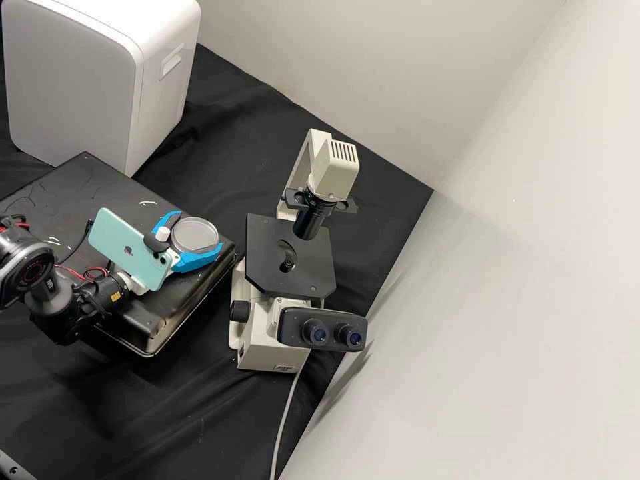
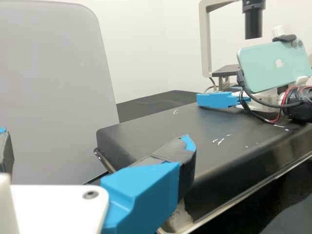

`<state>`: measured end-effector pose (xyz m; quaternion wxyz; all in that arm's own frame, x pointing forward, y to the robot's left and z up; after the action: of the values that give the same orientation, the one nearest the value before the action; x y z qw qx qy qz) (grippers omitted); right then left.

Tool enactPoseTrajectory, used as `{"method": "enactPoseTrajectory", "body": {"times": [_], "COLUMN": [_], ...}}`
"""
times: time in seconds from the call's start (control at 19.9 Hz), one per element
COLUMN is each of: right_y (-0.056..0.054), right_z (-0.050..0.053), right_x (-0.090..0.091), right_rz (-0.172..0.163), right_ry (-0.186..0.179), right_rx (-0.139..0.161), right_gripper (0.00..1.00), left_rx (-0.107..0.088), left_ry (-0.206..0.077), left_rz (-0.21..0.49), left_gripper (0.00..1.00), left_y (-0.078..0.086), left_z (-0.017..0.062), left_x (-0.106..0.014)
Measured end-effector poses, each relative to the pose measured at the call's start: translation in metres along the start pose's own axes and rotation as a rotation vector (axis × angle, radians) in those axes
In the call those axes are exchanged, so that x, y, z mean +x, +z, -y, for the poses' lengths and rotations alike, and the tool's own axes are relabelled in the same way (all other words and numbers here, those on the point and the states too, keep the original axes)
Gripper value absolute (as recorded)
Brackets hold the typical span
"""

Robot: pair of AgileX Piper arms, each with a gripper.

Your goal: Place the petri dish on the microscope

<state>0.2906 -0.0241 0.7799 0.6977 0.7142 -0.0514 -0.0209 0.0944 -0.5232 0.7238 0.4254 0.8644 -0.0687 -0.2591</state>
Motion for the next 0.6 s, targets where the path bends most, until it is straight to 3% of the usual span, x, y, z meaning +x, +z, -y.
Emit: {"method": "enactPoseTrajectory", "body": {"times": [0.3, 0.6], "right_y": [-0.007, -0.017], "right_z": [-0.014, -0.037], "right_x": [-0.015, -0.035], "right_rz": [0.002, -0.02], "right_ry": [0.003, 0.072], "right_rx": [0.007, 0.016], "right_gripper": [0.0, 0.0], "left_rx": [0.0, 0.0], "left_ry": [0.0, 0.0], "left_rz": [0.0, 0.0], "left_gripper": [1.0, 1.0], "left_y": [0.0, 0.0], "left_z": [0.0, 0.0], "left_x": [0.0, 0.0]}}
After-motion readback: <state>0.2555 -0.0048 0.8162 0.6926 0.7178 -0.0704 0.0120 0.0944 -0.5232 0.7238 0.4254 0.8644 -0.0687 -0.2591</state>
